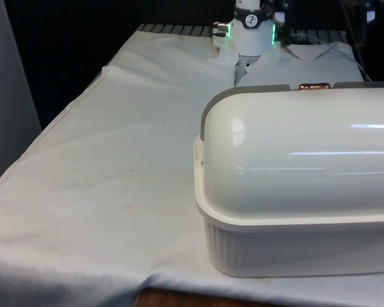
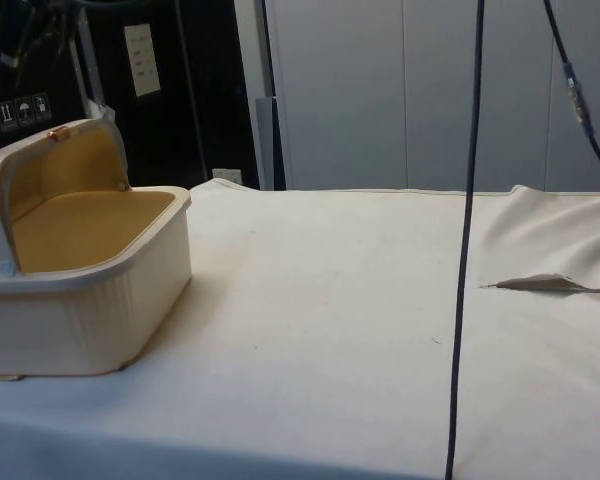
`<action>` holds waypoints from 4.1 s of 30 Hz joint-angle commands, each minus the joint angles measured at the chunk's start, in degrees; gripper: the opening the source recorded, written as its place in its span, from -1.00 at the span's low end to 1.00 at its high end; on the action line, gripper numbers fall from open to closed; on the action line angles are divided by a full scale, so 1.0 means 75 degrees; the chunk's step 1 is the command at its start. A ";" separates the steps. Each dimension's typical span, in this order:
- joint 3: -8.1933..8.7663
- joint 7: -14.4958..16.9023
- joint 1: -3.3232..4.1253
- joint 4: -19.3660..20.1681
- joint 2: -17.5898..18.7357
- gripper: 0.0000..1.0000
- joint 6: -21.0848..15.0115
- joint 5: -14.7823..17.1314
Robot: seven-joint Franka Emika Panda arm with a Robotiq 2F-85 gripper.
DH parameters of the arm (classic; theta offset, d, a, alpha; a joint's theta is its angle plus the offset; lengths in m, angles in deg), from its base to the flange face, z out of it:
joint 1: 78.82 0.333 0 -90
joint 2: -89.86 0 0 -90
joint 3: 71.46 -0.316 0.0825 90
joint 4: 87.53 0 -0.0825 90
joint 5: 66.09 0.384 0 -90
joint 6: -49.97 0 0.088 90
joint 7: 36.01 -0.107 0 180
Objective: Open the lid, then close it.
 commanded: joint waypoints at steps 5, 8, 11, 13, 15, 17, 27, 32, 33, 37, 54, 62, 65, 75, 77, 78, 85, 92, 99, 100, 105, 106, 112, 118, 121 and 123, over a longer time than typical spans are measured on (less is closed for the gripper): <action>-0.0015 -0.0046 -0.0038 -0.0199 0.0229 0.71 -0.0053 0.0061; -0.0015 -0.0069 -0.0038 -0.0252 0.0290 0.39 -0.0053 0.0061; -0.0015 -0.0084 -0.0046 -0.0275 0.0321 0.00 -0.0053 0.0061; 0.0023 -0.0107 -0.0015 -0.0237 0.0290 -0.20 -0.0023 0.0000; -0.0015 -0.0092 -0.0046 -0.0283 0.0328 -0.35 -0.0053 0.0061; -0.0015 -0.0092 -0.0046 -0.0283 0.0328 -0.53 -0.0053 0.0061; 0.0038 -0.0275 0.0023 -0.0214 0.0466 -1.00 -0.0023 -0.0008; 0.0046 -0.0336 0.0038 -0.0183 0.0497 -1.00 0.0053 -0.0015; 0.0046 -0.0344 0.0038 -0.0176 0.0489 -1.00 0.0061 -0.0015; 0.0046 -0.0374 0.0038 -0.0176 0.0474 -1.00 0.0191 -0.0015; 0.0061 -0.0565 0.0038 -0.0283 0.0458 -1.00 0.0833 -0.0015; 0.0069 -0.0649 0.0031 -0.0367 0.0474 -1.00 0.1199 -0.0015; 0.0076 -0.0680 0.0038 -0.0382 0.0466 -1.00 0.1322 -0.0023; 0.0061 -0.0718 0.0023 -0.0451 0.0474 -1.00 0.1673 0.0000; 0.0092 -0.0810 0.0038 -0.0451 0.0451 -1.00 0.1895 -0.0031; 0.0092 -0.0825 0.0038 -0.0451 0.0451 -1.00 0.1948 -0.0031; 0.0092 -0.0924 0.0046 -0.0458 0.0428 -1.00 0.2315 -0.0038; 0.0076 -0.1024 0.0038 -0.0512 0.0435 -1.00 0.2735 -0.0015; 0.0076 -0.1138 0.0031 -0.0588 0.0466 -1.00 0.3201 0.0000; 0.0076 -0.1154 0.0031 -0.0604 0.0474 -1.00 0.3262 0.0000; 0.0069 -0.1230 0.0031 -0.0634 0.0481 -1.00 0.3545 0.0008; 0.0069 -0.1230 0.0031 -0.0634 0.0481 -1.00 0.3545 0.0008; 0.0069 -0.1337 0.0046 -0.0657 0.0497 -1.00 0.3873 0.0008; 0.0053 -0.1451 0.0061 -0.0680 0.0527 -1.00 0.4217 0.0015; 0.0046 -0.1497 0.0069 -0.0657 0.0535 -1.00 0.4347 0.0015; 0.0046 -0.1513 0.0076 -0.0649 0.0535 -1.00 0.4385 0.0015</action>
